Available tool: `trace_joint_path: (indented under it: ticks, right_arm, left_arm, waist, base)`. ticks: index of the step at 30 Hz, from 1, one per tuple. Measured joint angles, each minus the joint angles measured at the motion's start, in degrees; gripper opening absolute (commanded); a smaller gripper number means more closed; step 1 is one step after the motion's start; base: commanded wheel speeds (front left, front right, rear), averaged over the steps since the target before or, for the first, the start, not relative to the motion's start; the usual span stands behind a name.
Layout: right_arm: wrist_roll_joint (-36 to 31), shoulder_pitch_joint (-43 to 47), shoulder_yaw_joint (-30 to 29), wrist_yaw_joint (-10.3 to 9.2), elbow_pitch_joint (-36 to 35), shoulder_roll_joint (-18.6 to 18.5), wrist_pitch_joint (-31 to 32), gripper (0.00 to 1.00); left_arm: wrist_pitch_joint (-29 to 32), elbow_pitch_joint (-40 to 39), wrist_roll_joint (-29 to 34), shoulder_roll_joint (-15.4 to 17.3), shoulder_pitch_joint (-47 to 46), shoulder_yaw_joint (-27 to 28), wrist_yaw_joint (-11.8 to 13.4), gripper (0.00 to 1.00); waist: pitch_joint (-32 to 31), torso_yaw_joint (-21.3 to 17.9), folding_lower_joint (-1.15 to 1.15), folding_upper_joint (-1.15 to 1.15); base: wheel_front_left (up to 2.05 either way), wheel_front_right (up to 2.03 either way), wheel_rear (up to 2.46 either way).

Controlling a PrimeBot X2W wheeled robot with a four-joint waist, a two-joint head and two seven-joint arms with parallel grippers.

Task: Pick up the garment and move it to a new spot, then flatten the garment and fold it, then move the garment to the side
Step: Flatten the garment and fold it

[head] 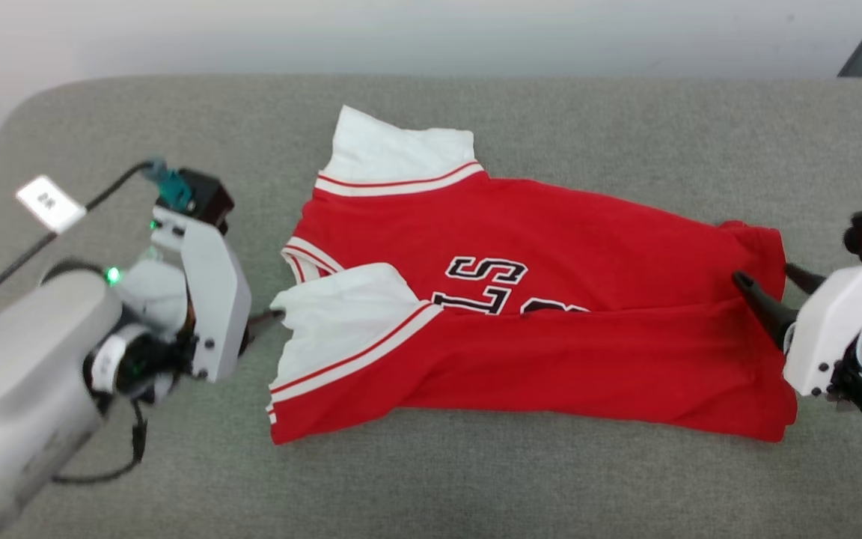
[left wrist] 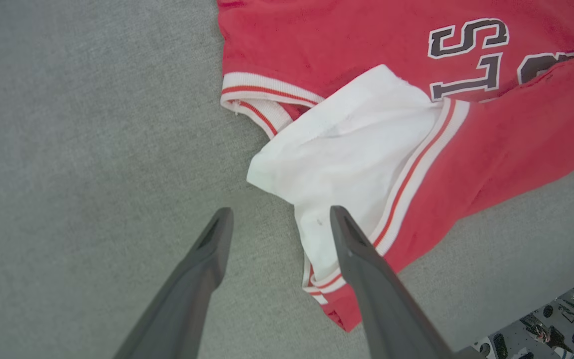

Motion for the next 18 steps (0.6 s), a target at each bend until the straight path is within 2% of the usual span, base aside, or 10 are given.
trace_joint_path:
  ticks: [5, 10, 14, 18]
  right_arm:
    - [-1.77, 4.24, -1.92, 0.00, -4.68, 1.46, -8.80, 1.00]
    - [-3.94, 7.48, -4.74, 0.00, -8.33, 3.31, -14.19, 1.00]
    - [-5.71, 9.38, -7.42, 0.00, -11.15, 5.09, -15.94, 1.00]
    - [-7.09, 10.79, -9.12, 0.00, -13.61, 7.35, -16.52, 1.00]
  left_arm:
    - [2.08, -7.08, -3.19, 3.10, 4.35, 0.19, 5.43, 1.00]
    - [3.92, -12.69, -6.03, 5.06, 7.88, 0.07, 9.80, 1.00]
    - [4.27, -15.40, -7.83, 5.70, 9.86, 0.19, 12.58, 1.00]
    - [3.61, -15.70, -9.00, 5.68, 11.48, 0.44, 13.63, 1.00]
  waist:
    - [-1.63, 0.39, 0.00, 0.00]
    - [-2.32, -0.11, 0.00, 0.00]
    - [-2.32, -0.88, 0.00, 0.00]
    - [-1.64, -1.70, 0.00, 0.00]
  base:
    - [0.00, 0.00, 0.00]
    - [0.00, 0.00, 0.00]
    - [0.00, 0.00, 0.00]
    - [0.00, 0.00, 0.00]
